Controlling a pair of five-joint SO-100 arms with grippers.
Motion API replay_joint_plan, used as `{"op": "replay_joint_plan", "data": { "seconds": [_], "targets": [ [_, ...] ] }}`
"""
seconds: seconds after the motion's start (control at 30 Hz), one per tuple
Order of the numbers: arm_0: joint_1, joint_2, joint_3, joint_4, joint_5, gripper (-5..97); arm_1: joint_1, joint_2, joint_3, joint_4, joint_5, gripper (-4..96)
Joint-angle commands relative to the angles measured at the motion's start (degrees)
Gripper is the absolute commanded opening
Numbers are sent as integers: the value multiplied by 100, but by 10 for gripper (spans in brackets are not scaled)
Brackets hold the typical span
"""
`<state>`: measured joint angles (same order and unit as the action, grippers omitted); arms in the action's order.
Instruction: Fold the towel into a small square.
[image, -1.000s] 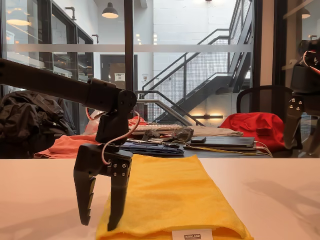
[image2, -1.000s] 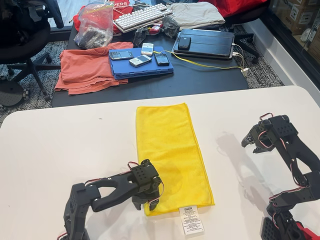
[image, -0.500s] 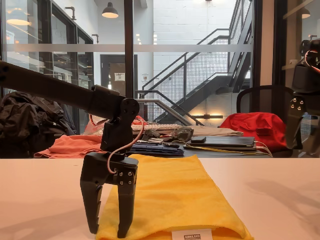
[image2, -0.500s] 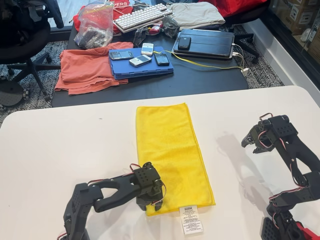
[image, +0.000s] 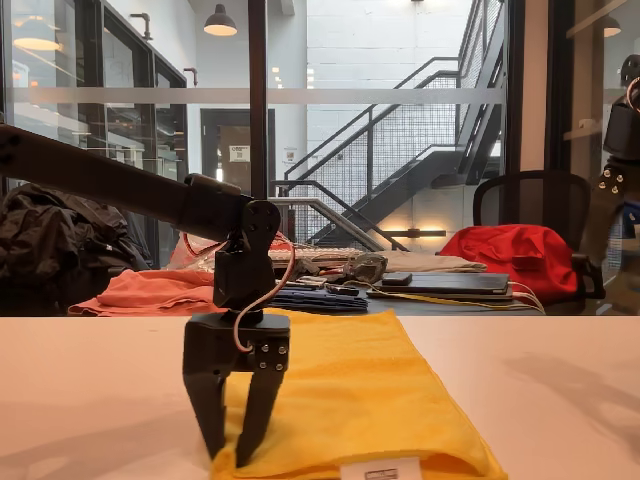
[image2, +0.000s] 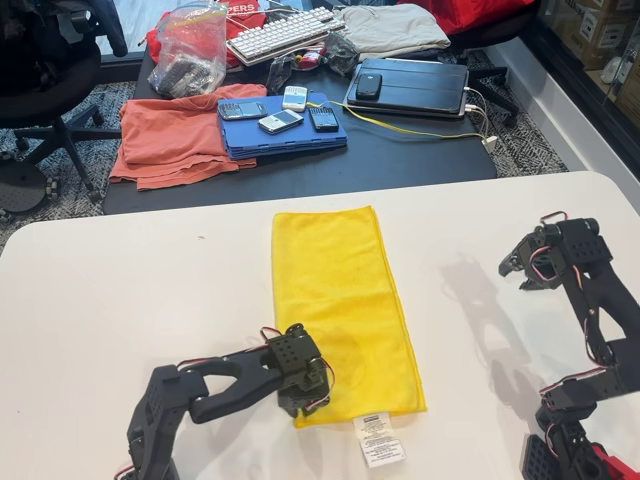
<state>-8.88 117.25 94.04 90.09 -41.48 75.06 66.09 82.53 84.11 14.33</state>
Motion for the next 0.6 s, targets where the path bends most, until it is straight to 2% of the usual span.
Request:
{"op": "replay_joint_plan", "data": {
  "seconds": [0.0,0.17,0.27,0.43,0.57],
  "targets": [
    [26,-62,-132,211,9,154,-26,272,-62,272,18,-13],
    [-475,-519,-123,729,-18,154,-264,1178,-97,606,-35,-11],
    [-1336,-923,-123,888,-18,154,-290,1626,-97,510,-35,-11],
    [-2979,-1336,-369,861,26,154,-360,1477,18,501,-53,-11],
    [-3762,-1336,-809,879,79,154,-439,1441,237,439,-70,-10]
  ]
}}
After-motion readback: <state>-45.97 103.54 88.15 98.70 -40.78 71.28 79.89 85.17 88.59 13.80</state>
